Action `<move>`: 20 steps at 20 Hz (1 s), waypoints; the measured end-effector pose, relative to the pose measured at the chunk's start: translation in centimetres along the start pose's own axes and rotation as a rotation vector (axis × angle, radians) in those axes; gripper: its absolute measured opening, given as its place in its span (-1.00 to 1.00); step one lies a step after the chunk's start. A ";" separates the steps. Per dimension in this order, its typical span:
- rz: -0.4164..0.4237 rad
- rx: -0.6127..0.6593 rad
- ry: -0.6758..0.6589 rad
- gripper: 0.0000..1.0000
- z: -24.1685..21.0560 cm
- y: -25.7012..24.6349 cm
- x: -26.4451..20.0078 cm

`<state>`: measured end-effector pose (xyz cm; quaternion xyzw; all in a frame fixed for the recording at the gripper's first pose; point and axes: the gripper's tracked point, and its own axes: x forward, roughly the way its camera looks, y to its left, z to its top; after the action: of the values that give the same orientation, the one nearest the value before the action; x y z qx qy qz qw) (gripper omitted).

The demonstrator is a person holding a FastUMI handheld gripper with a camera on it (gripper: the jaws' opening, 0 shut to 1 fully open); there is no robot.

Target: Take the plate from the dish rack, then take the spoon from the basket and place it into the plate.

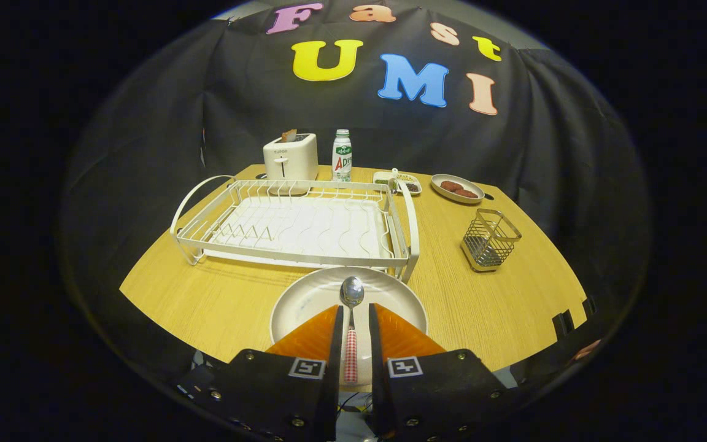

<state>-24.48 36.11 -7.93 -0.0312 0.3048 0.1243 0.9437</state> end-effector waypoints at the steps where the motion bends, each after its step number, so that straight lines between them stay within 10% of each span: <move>1: 0.001 -0.003 -0.004 -0.55 0.1 0.0 -0.1; 8: -0.035 -0.033 -0.110 -0.45 3.6 -1.3 -2.3; 12: -0.064 -0.042 -0.205 0.93 6.6 -1.8 -3.9; 20: -0.036 0.017 -0.362 0.94 12.7 -1.7 -5.7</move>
<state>-21.26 34.93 5.70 -0.0058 0.1302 0.1085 0.9855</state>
